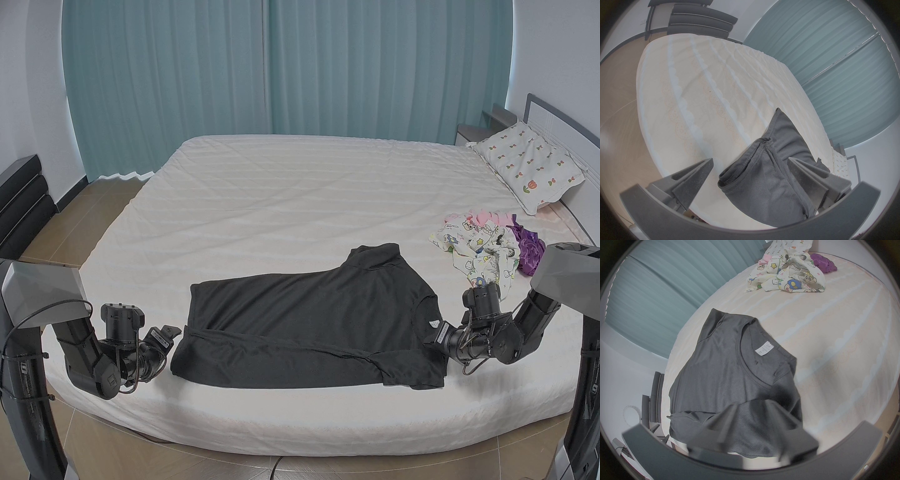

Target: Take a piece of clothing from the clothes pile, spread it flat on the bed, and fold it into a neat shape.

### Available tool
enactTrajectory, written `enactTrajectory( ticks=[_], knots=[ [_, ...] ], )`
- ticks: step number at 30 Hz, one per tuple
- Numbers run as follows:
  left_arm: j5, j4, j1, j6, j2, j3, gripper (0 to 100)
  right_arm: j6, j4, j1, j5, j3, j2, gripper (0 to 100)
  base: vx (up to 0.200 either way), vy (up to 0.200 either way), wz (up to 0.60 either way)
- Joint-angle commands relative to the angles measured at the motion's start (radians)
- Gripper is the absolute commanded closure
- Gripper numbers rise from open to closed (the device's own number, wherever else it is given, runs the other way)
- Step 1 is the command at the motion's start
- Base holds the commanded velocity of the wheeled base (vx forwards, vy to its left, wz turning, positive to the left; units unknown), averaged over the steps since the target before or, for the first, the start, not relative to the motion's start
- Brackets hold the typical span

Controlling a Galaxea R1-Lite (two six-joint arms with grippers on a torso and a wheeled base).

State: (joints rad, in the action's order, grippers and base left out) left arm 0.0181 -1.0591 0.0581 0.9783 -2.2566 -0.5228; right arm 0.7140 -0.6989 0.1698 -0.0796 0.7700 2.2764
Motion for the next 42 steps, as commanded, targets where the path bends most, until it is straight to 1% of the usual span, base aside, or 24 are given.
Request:
enactTrajectory(
  ticks=[1, 11, 17, 21, 26, 29, 30, 34, 36, 37, 39, 40, 42],
  knots=[
    [0.000, -0.001, 0.000, 0.000, -0.001, 0.000, 0, -0.001, -0.001, -0.021, 0.000, -0.008, -0.001, 100, 0.000, 0.000, 0.00],
    [0.000, -0.001, 0.000, 0.000, 0.000, 0.000, 0, 0.002, -0.002, -0.056, -0.003, -0.032, -0.023, 100, 0.000, 0.000, 0.00],
    [0.000, -0.001, -0.001, -0.001, 0.019, -0.005, 0, 0.001, -0.005, -0.061, -0.008, -0.049, -0.037, 100, 0.000, 0.000, 0.00],
    [-0.001, 0.002, 0.003, -0.009, 0.055, -0.019, 0, 0.001, -0.036, -0.058, -0.046, -0.066, -0.052, 100, 0.000, 0.000, 0.00],
    [-0.001, 0.011, 0.009, -0.049, 0.086, -0.042, 0, 0.001, -0.083, -0.056, -0.049, -0.071, -0.052, 100, 0.000, 0.000, 0.00],
    [-0.032, 0.010, 0.023, -0.050, 0.094, -0.022, 0, -0.002, -0.097, -0.059, -0.049, -0.086, -0.064, 100, 0.000, 0.000, 0.00],
    [-0.046, 0.007, 0.031, -0.049, 0.092, -0.008, 0, -0.002, -0.102, -0.059, -0.052, -0.098, -0.071, 0, 0.000, 0.000, 0.00],
    [-0.118, 0.001, 0.037, -0.049, 0.084, 0.024, 0, -0.004, -0.152, -0.055, -0.085, -0.141, -0.081, 0, 0.000, 0.000, 0.00],
    [-0.125, 0.001, 0.035, -0.050, 0.088, 0.029, 0, -0.002, -0.194, -0.058, -0.108, -0.164, -0.080, 0, 0.000, 0.000, 0.00],
    [-0.132, 0.002, 0.034, -0.050, 0.088, 0.026, 0, -0.007, -0.241, -0.061, -0.140, -0.190, -0.072, 0, 0.000, 0.000, 0.00],
    [-0.136, 0.004, 0.032, -0.052, 0.088, 0.021, 0, -0.010, -0.260, -0.061, -0.151, -0.201, -0.069, 0, 0.000, 0.000, 0.00],
    [-0.156, 0.005, 0.026, -0.055, 0.092, 0.007, 0, -0.010, -0.300, -0.062, -0.175, -0.218, -0.066, 0, 0.000, 0.000, 0.00],
    [-0.179, 0.011, 0.022, -0.064, 0.095, -0.014, 0, -0.011, -0.332, -0.064, -0.201, -0.222, -0.058, 0, 0.000, 0.000, 0.00]
  ],
)
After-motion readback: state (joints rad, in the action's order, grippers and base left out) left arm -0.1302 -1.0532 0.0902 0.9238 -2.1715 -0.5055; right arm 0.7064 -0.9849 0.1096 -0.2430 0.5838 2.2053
